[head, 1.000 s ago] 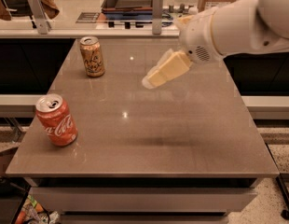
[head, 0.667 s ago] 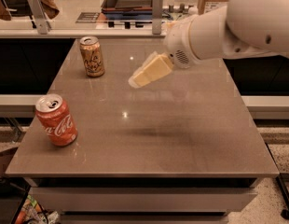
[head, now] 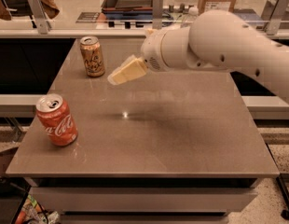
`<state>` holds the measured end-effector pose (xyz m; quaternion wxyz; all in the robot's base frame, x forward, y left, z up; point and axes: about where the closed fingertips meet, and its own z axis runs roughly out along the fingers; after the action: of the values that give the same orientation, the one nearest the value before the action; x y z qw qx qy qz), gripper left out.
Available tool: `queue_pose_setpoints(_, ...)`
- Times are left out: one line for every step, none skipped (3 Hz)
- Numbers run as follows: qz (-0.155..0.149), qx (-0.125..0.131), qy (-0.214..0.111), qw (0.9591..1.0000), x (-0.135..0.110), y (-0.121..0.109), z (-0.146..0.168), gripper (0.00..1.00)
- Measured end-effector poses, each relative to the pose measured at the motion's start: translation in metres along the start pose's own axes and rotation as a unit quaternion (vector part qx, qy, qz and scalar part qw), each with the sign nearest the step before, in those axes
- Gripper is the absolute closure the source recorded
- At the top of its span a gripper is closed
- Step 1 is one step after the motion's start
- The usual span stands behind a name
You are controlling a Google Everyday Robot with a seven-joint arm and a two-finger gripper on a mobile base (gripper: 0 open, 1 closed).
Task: Pick orange can
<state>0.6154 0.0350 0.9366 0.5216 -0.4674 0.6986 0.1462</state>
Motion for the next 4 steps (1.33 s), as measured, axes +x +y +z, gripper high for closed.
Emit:
queue_pose_setpoints(0.009,-0.001,-0.043,0.999,-0.008,-0.007,0.031,0.0)
queue_pose_setpoints(0.016,-0.012,-0.089,0.9959,-0.019,-0.015,0.063,0.0)
queue_pose_setpoints(0.018,-0.034,-0.12,0.992,-0.03,-0.018,0.096,0.0)
queue_pose_setpoints(0.027,-0.057,-0.139,0.9883,-0.034,-0.02,0.126,0.0)
